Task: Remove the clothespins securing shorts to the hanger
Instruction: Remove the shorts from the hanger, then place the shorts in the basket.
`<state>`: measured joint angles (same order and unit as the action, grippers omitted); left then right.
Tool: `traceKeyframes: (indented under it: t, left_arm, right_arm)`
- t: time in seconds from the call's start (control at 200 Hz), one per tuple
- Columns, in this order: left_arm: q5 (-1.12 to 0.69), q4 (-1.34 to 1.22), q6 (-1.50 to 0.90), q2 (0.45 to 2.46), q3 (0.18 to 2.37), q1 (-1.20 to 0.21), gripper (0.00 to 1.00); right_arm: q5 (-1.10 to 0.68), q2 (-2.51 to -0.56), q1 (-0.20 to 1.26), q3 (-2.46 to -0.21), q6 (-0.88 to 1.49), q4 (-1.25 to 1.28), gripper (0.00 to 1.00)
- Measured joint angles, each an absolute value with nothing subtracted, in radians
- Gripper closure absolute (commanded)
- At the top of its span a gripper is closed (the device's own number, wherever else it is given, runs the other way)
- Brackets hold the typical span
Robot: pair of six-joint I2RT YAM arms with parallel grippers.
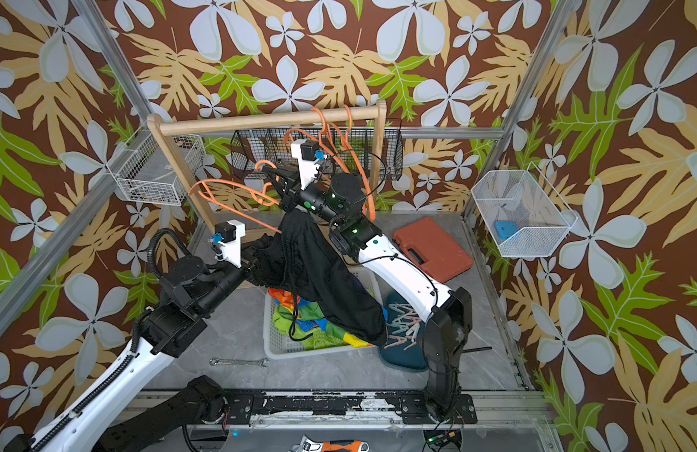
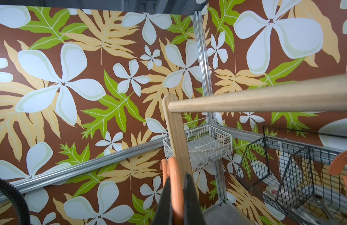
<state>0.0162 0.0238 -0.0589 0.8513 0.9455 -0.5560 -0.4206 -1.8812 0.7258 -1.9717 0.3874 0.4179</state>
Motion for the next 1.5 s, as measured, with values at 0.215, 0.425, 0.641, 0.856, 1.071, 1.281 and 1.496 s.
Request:
traceKeyframes:
  t: [0.215,0.425,0.641,0.856,1.071,1.281,1.496]
  left_arm:
    - [0.01,0.022,-0.073,0.847,0.951,-0.57,1.0]
    - [0.019,0.049,-0.071,0.833,1.001,-0.57,1.0]
    - [0.019,0.11,-0.067,0.85,1.103,-0.571,1.0]
    - [-0.009,0.189,-0.068,0.938,1.325,-0.581,1.0]
    - [-0.025,0.281,-0.082,1.021,1.553,-0.649,1.0]
    - [0.046,0.366,-0.093,1.116,1.736,-0.83,1.0]
    - [0.133,0.445,-0.046,1.225,1.896,-0.974,1.0]
  right_arm:
    - [-0.437,-1.914,0.723,-2.106,0.384,0.398,1.0]
    - [-0.439,-1.829,0.68,-2.119,0.331,0.338,1.0]
    - [-0.398,-1.601,0.656,-1.837,0.245,0.292,1.0]
    - [-0.334,-1.406,0.616,-1.555,0.194,0.258,1.0]
    - [-0.291,-1.254,0.605,-1.412,0.138,0.235,1.0]
    - [-0.262,-1.17,0.549,-1.354,0.118,0.215,1.0]
    - [-0.262,-1.129,0.526,-1.329,0.115,0.21,1.0]
